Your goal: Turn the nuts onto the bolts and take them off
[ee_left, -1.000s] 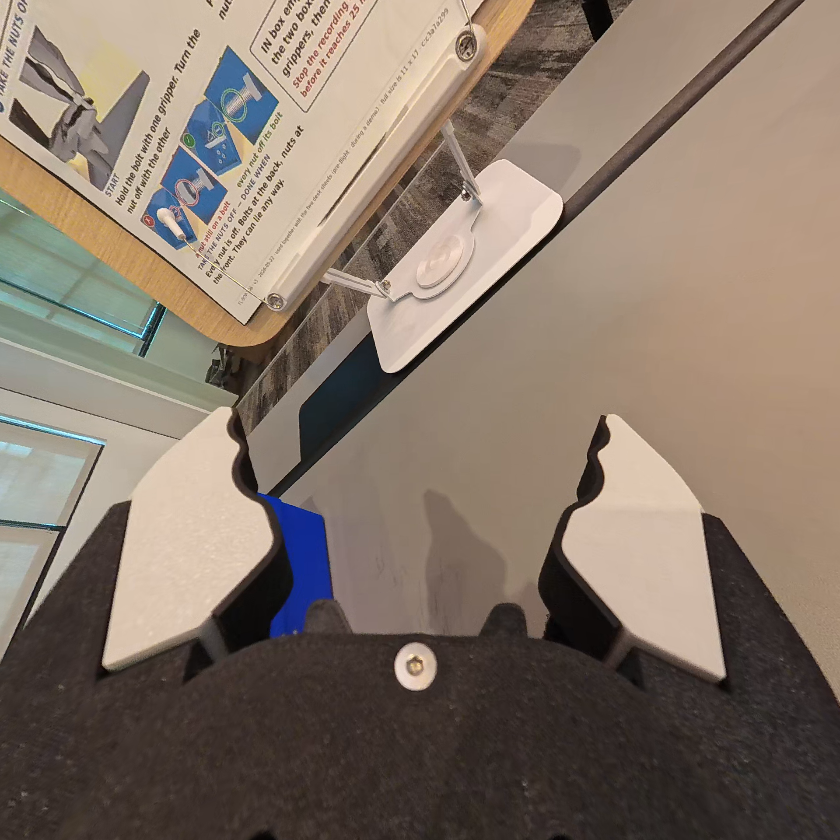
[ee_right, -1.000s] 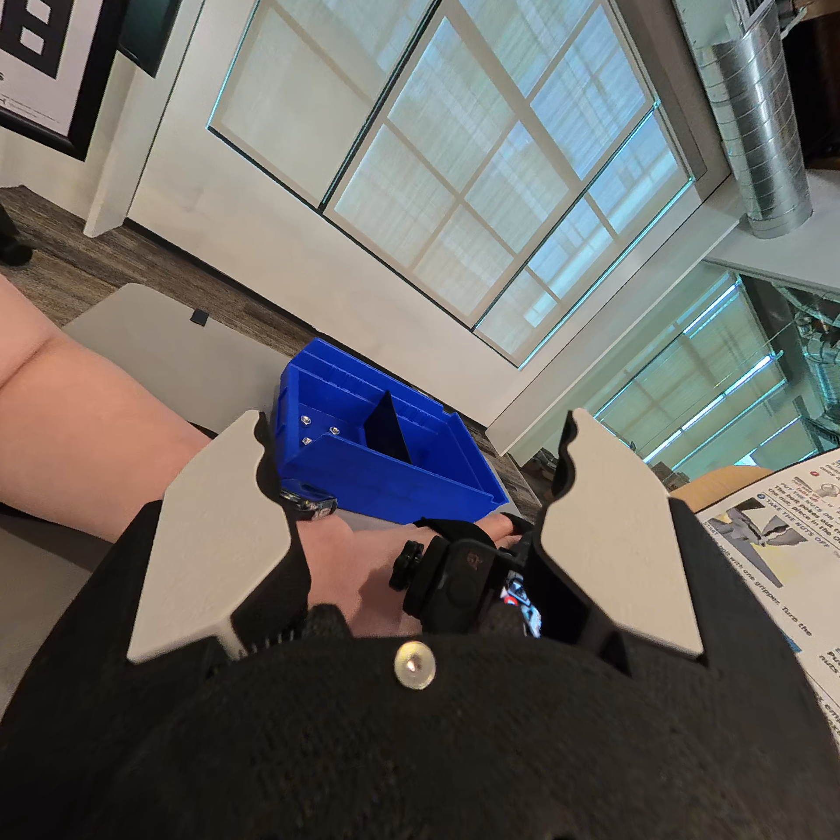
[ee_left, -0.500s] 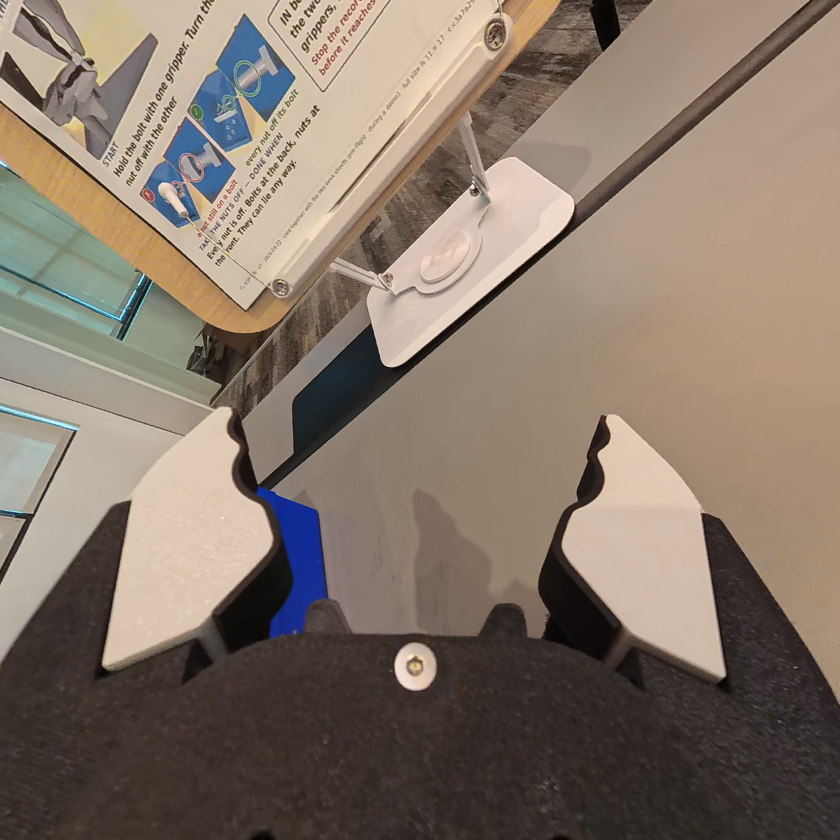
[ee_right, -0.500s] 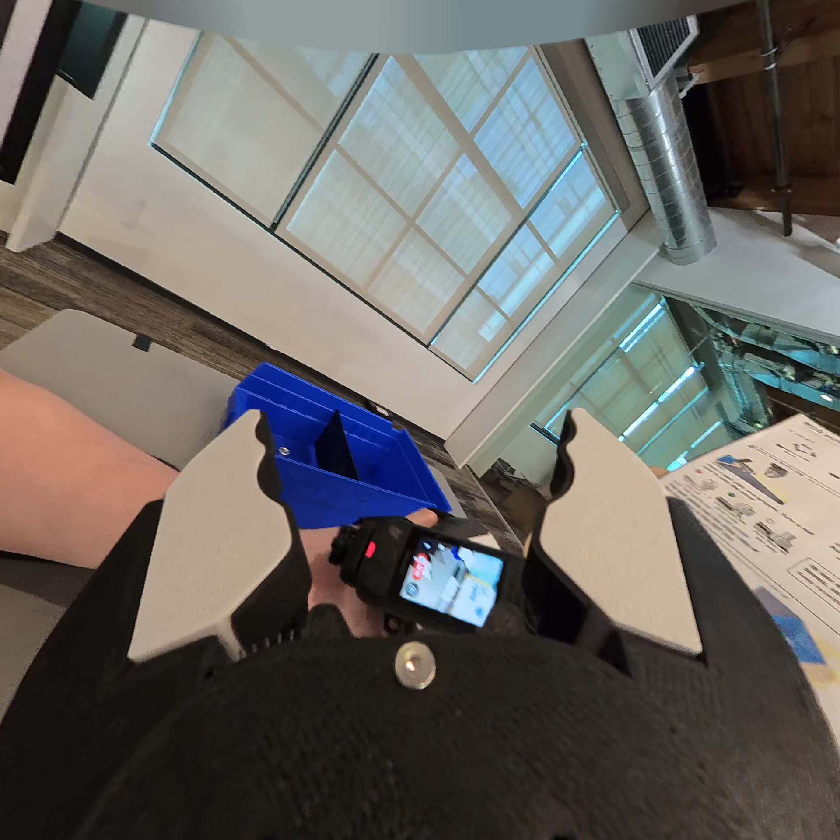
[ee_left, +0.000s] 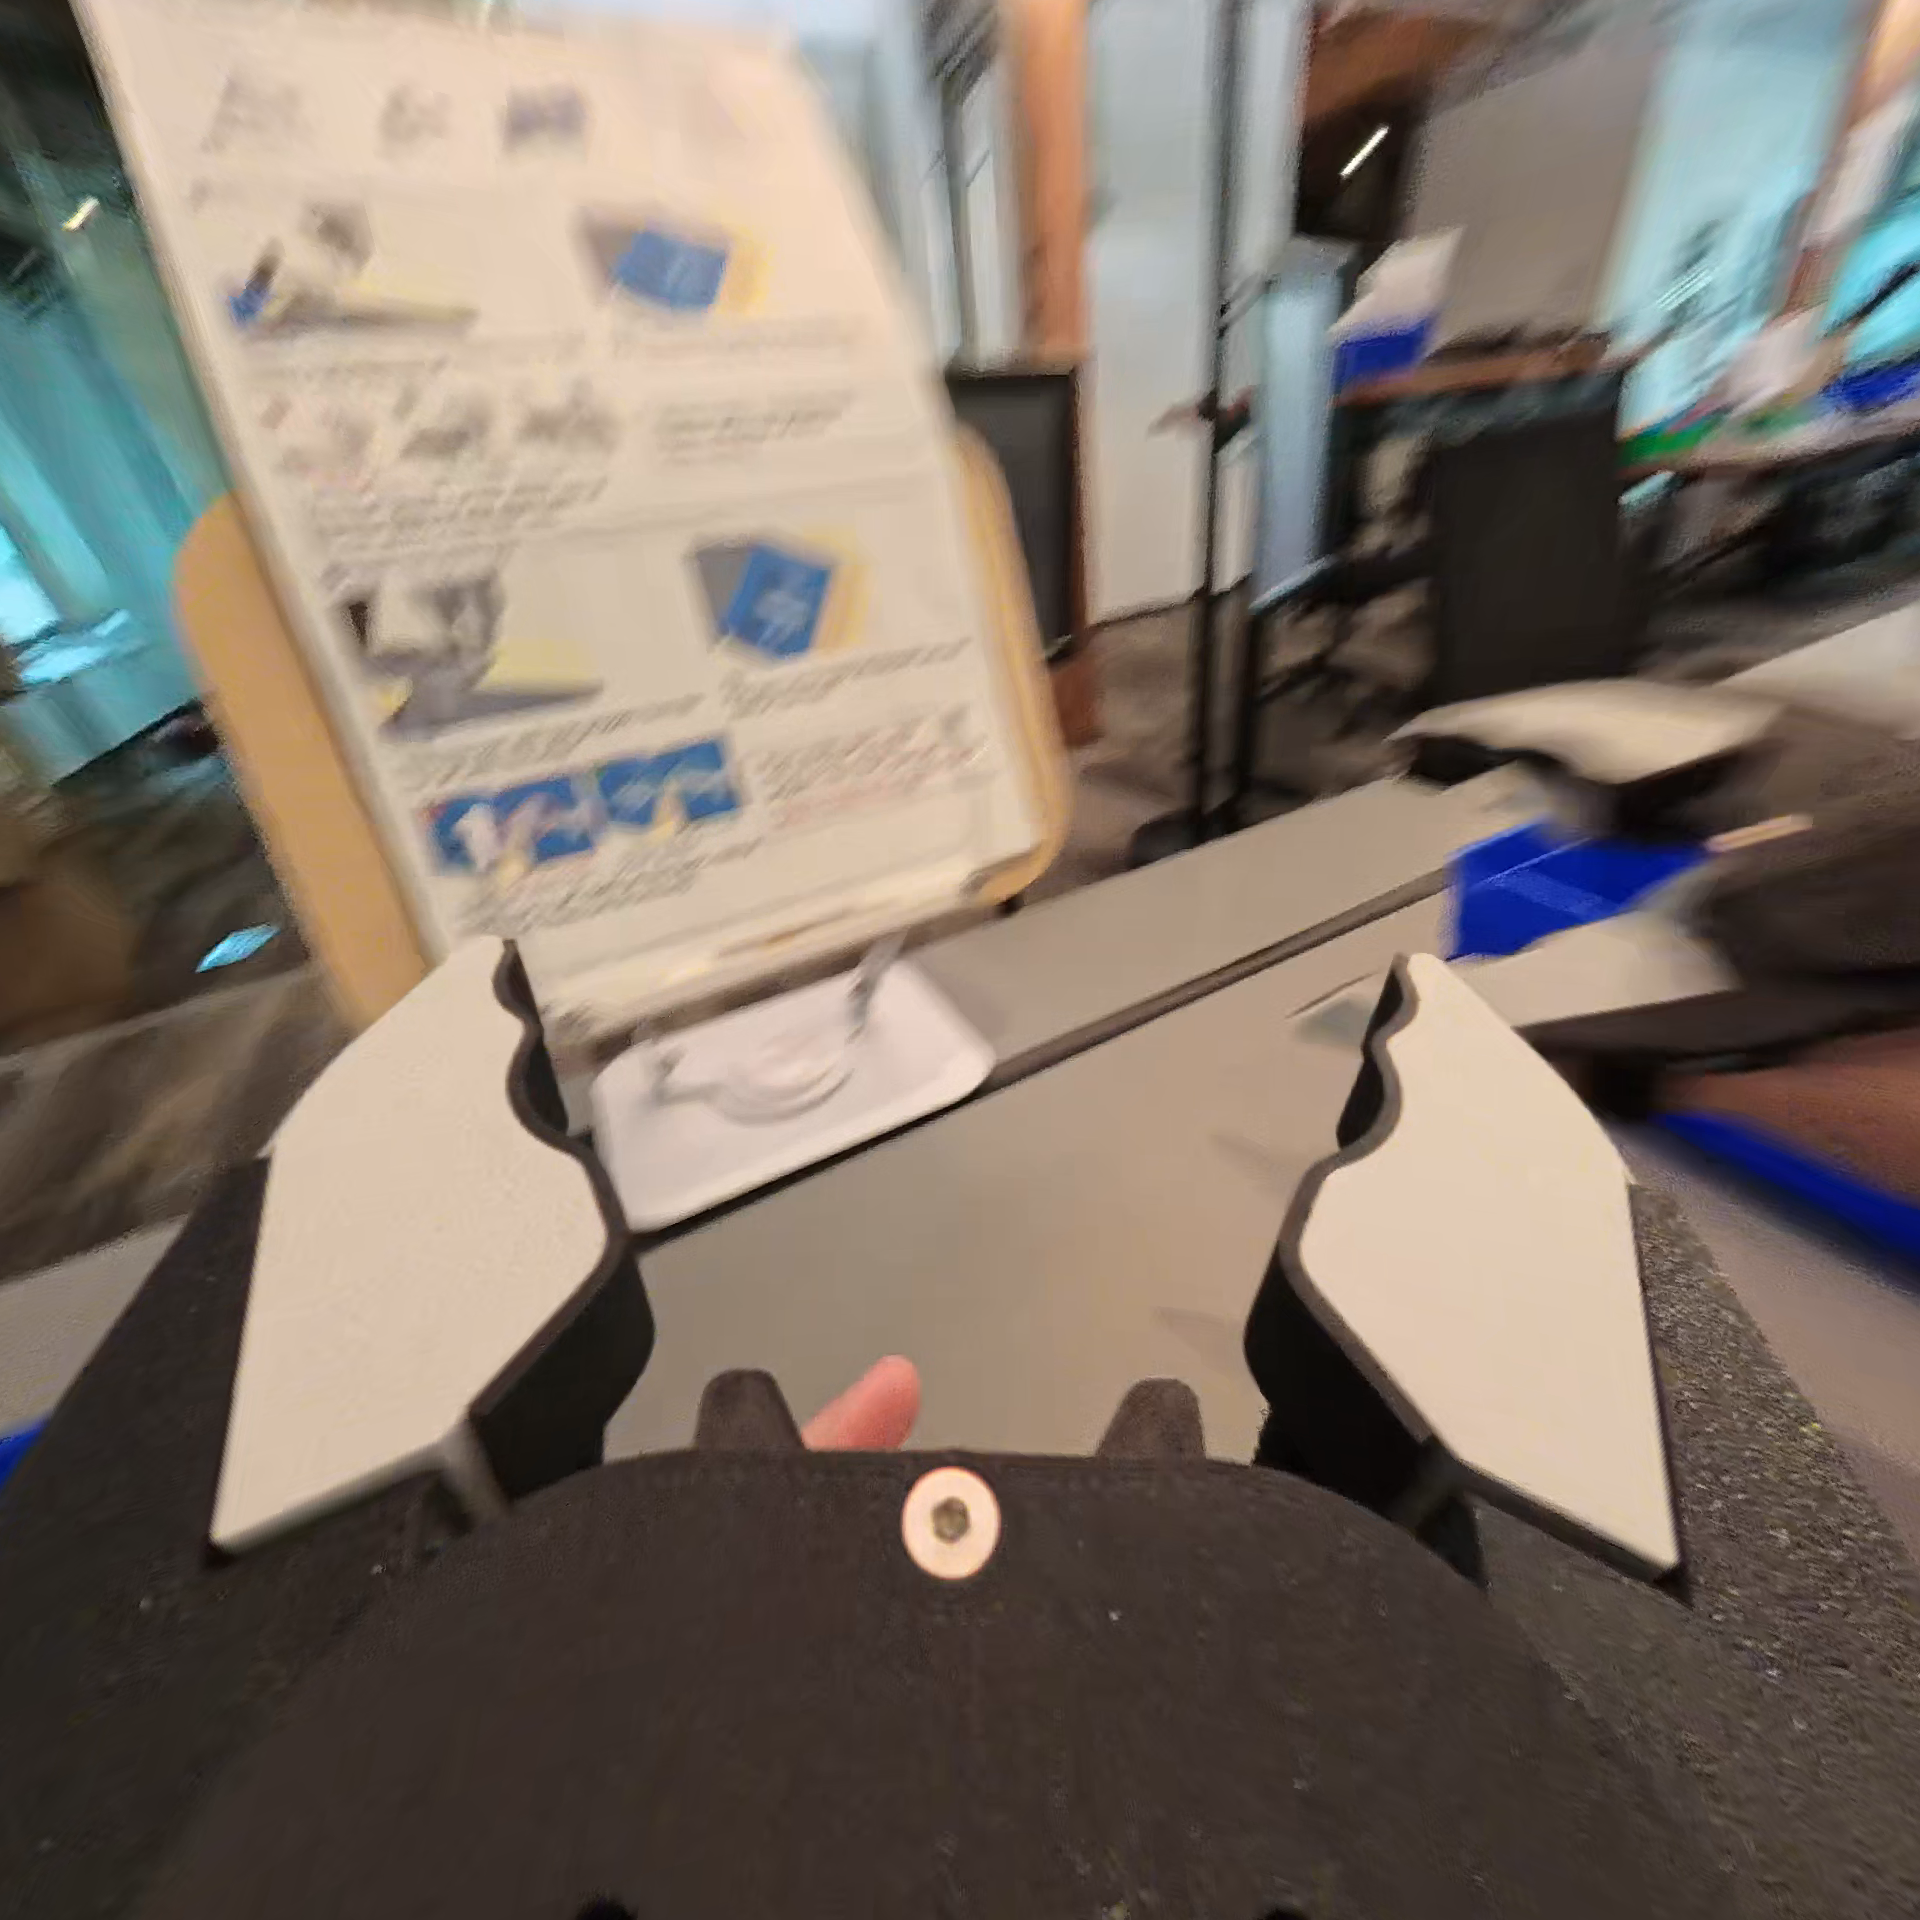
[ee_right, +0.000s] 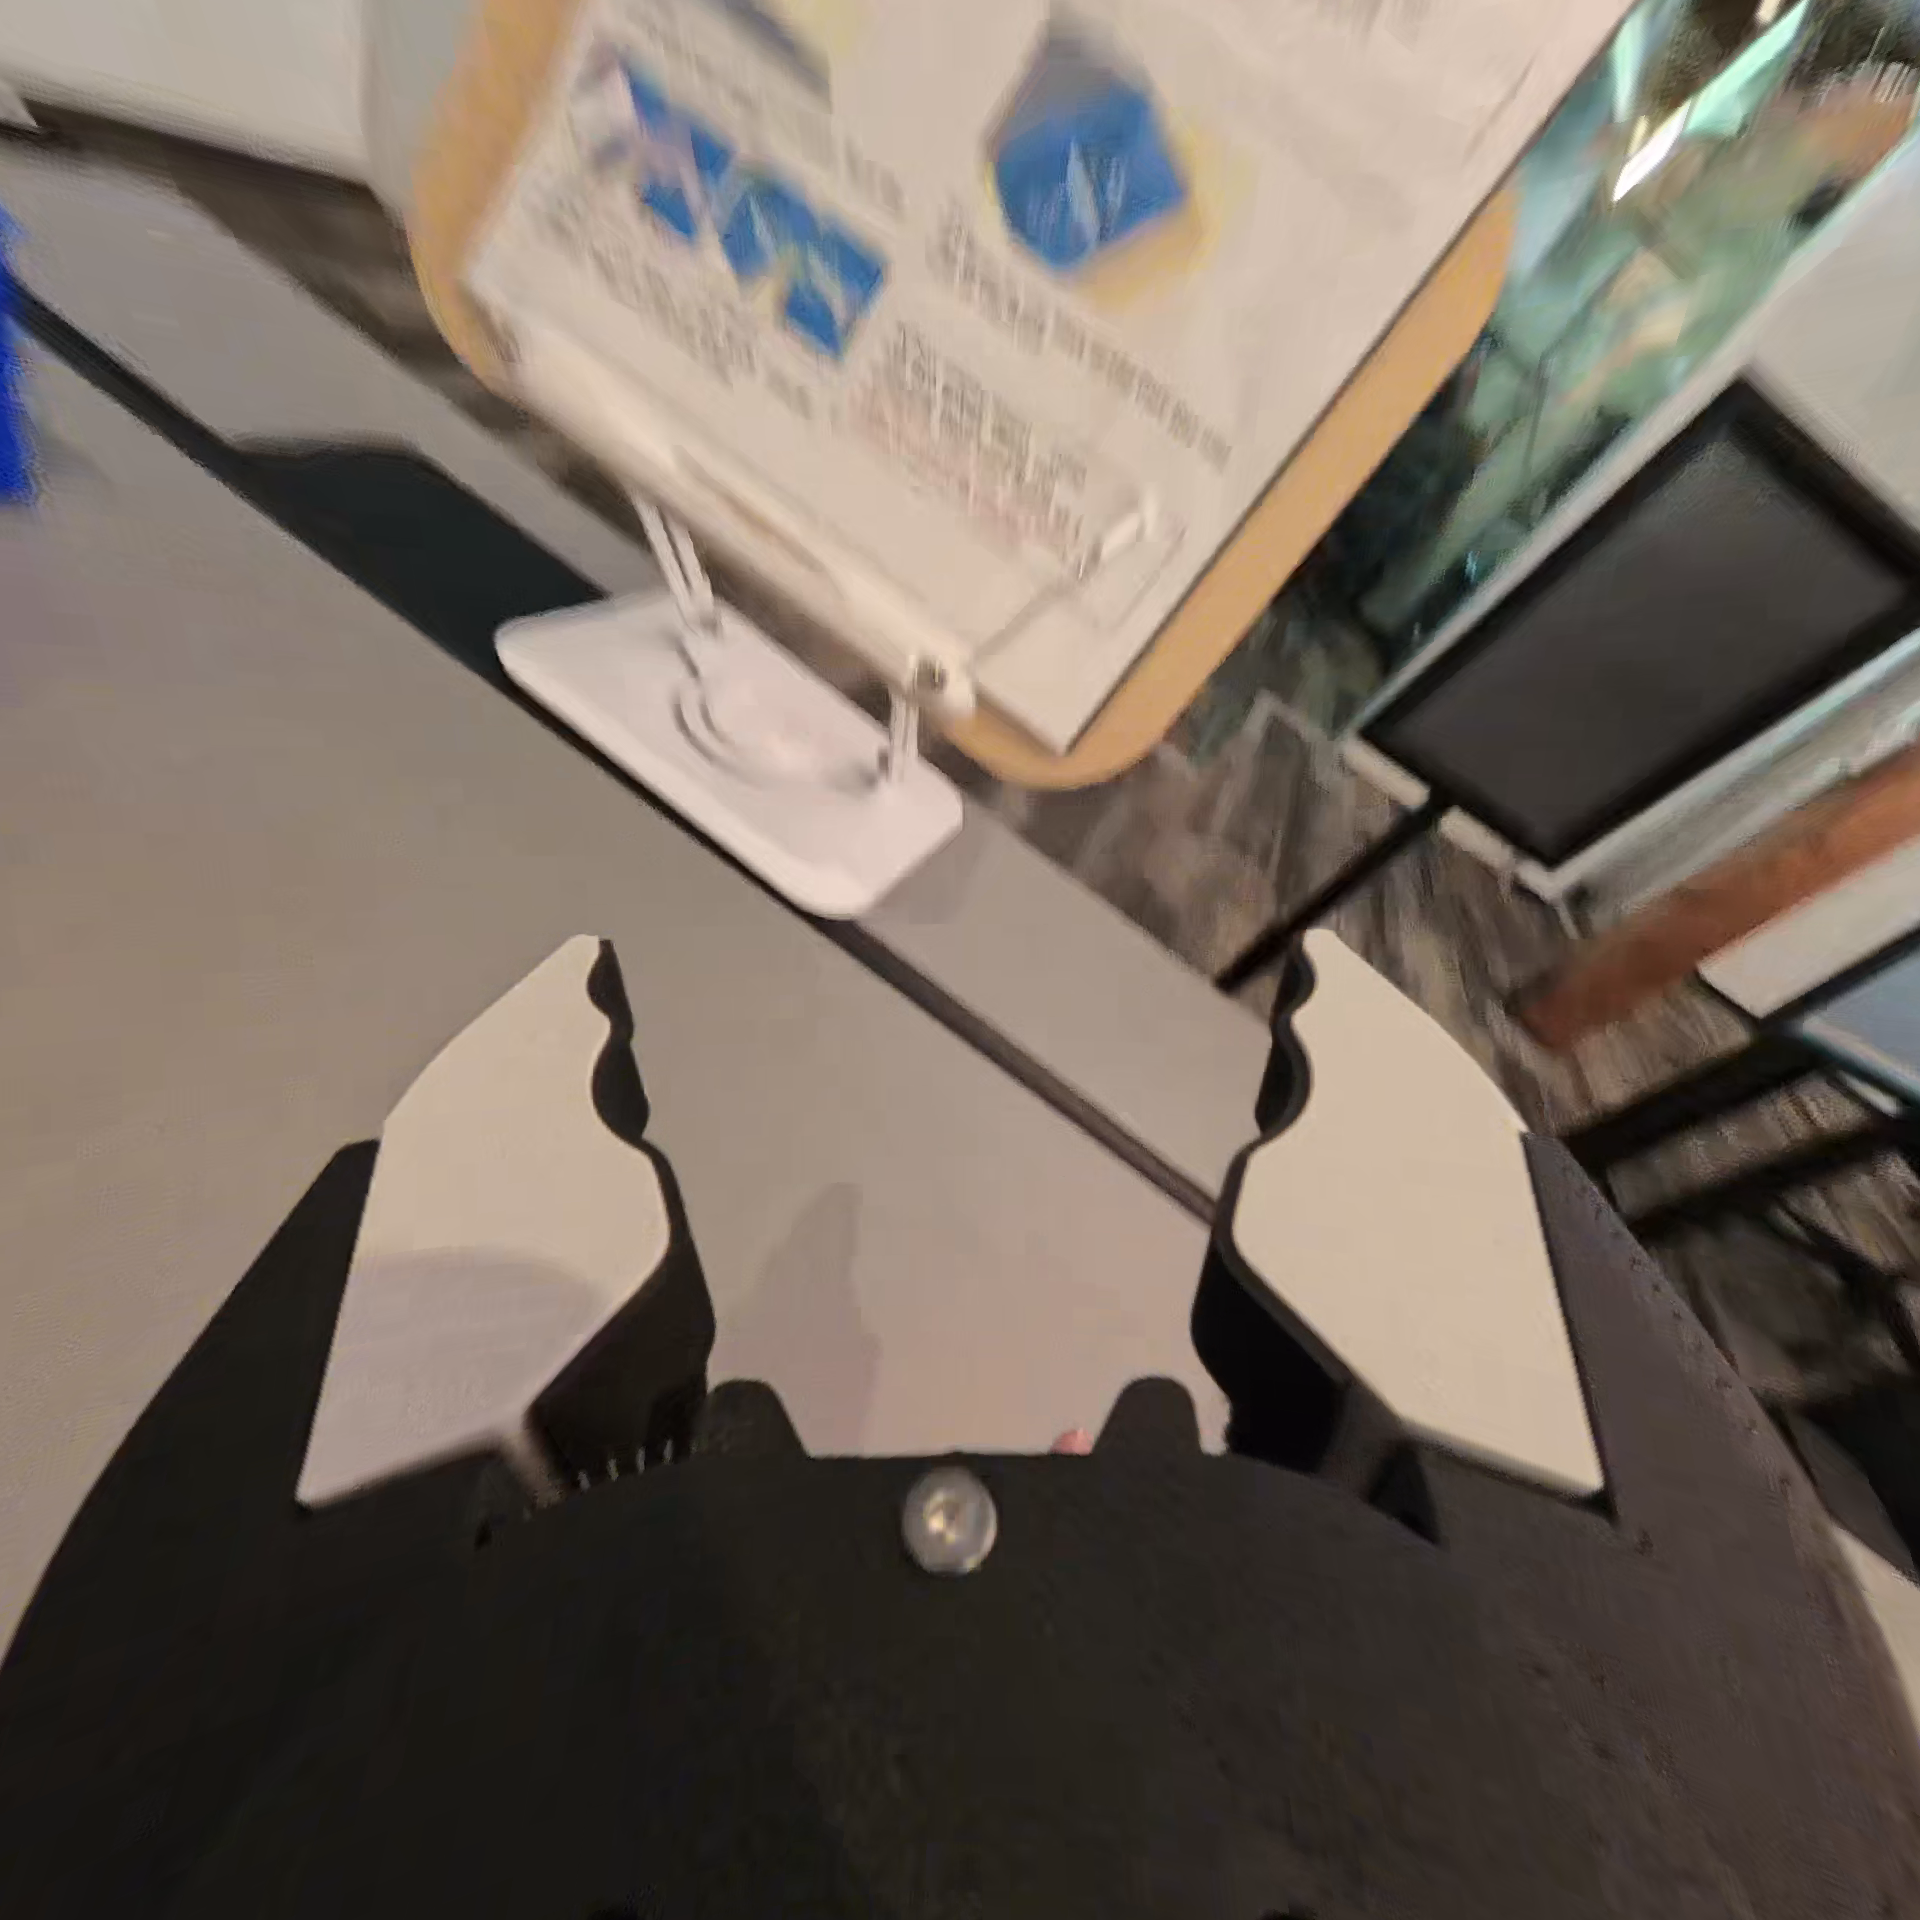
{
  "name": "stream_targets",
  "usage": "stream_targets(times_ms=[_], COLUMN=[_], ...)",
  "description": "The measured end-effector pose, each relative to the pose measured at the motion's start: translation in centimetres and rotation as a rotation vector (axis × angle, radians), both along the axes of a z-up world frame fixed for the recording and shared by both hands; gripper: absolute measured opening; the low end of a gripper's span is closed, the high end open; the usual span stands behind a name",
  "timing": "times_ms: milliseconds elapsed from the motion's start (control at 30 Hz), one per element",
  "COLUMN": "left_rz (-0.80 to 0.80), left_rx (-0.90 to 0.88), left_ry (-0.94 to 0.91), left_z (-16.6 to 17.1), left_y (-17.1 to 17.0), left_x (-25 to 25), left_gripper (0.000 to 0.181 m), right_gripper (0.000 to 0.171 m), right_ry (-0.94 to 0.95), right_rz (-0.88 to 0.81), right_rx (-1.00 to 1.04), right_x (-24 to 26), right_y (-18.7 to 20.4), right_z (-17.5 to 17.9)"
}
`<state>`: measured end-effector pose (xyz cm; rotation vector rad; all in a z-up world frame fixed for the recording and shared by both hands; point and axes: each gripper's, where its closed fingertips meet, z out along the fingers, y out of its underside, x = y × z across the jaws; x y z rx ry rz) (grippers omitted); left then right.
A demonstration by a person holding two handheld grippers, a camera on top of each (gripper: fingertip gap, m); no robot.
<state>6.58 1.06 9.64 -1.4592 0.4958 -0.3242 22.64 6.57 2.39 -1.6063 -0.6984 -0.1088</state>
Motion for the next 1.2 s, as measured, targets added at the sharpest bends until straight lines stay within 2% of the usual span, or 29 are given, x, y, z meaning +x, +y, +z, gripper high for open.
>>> stream_targets(times_ms=[100, 200, 300, 400, 667, 1200], left_rz=[-0.205, -0.333, -0.375, -0.438, -0.427, -0.403], left_rx=[0.211, 0.401, 0.586, 0.667, 0.693, 0.693], left_ry=[-0.076, -0.052, -0.002, -0.024, 0.010, 0.039], left_z=[3.5, 4.5, 4.5, 4.4, 3.6, 2.7], left_y=[-5.7, -11.5, -16.0, -18.9, -18.5, -17.1], left_x=[4.4, 8.3, 10.7, 11.6, 12.0, 12.2], left_gripper=[0.145, 0.145, 0.145, 0.141, 0.140, 0.138], right_gripper=[0.119, 0.118, 0.118, 0.118, 0.119, 0.119], right_ry=[-0.151, -0.307, -0.421, -0.486, -0.594, -0.604], right_rz=[-0.125, -0.171, -0.179, -0.170, -0.156, -0.106], right_rx=[-0.136, -0.235, -0.242, -0.222, -0.202, -0.235], right_x=[0.2, -1.3, -3.3, -5.3, -7.5, -8.9], right_y=[1.1, 0.8, 0.0, -0.9, -2.3, -2.7], right_z=[-4.1, -7.1, -8.3, -8.3, -8.6, -9.9])
